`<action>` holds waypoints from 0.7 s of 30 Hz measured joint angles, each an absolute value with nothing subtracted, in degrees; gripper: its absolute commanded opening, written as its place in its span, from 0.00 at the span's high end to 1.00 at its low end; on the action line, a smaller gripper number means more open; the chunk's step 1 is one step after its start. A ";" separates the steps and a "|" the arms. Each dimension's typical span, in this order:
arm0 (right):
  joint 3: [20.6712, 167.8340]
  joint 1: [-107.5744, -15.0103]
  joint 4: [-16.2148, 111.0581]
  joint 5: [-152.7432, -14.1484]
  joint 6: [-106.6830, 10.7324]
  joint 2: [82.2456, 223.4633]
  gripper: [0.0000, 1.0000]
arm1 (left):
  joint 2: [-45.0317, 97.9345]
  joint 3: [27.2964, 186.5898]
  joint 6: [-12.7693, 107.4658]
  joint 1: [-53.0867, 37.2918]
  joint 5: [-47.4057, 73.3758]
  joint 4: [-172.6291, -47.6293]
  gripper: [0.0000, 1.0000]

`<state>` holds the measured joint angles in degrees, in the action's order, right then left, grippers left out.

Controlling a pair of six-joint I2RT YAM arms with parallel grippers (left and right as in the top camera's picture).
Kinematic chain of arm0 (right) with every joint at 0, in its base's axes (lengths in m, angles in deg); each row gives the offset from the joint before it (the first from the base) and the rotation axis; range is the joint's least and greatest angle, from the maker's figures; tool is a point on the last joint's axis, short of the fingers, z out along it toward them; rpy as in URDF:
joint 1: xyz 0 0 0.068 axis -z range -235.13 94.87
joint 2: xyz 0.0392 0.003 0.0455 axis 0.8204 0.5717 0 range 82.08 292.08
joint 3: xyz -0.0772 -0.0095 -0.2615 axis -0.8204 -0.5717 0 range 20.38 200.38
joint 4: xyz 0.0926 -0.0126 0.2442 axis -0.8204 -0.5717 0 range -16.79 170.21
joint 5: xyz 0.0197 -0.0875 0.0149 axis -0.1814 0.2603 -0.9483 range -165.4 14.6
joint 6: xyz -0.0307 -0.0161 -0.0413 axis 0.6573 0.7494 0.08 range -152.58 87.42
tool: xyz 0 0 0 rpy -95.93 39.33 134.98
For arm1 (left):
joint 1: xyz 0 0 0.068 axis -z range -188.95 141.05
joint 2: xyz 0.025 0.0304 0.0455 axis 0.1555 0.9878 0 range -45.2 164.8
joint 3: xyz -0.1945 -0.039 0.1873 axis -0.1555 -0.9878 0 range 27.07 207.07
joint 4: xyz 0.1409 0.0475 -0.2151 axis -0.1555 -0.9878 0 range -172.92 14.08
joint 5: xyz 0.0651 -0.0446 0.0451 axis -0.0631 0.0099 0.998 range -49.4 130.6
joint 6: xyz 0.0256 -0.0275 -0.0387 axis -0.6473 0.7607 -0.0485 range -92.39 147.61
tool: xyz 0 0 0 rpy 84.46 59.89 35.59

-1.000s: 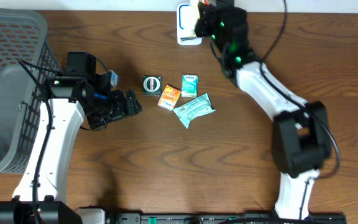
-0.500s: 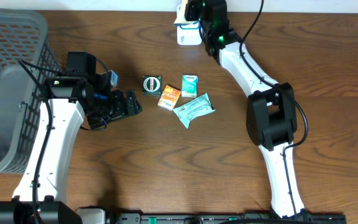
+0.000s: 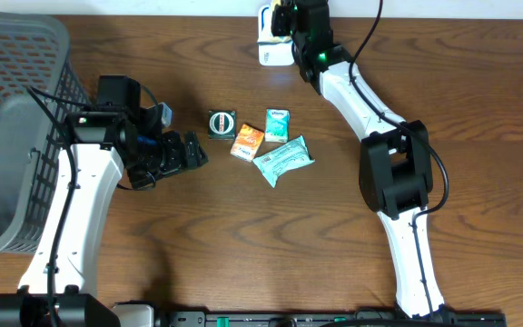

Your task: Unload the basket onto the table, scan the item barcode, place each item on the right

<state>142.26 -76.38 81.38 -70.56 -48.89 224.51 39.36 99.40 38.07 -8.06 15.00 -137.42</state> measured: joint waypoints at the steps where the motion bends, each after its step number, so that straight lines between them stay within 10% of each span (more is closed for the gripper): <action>1: 142.26 -76.36 79.54 -70.45 -48.89 224.32 0.99 | 39.36 99.40 38.07 -8.08 15.00 -137.42 0.02; 21: 143.31 -56.49 39.13 -52.49 -44.59 212.60 0.99 | 39.36 99.40 38.07 -8.08 15.00 -137.40 0.02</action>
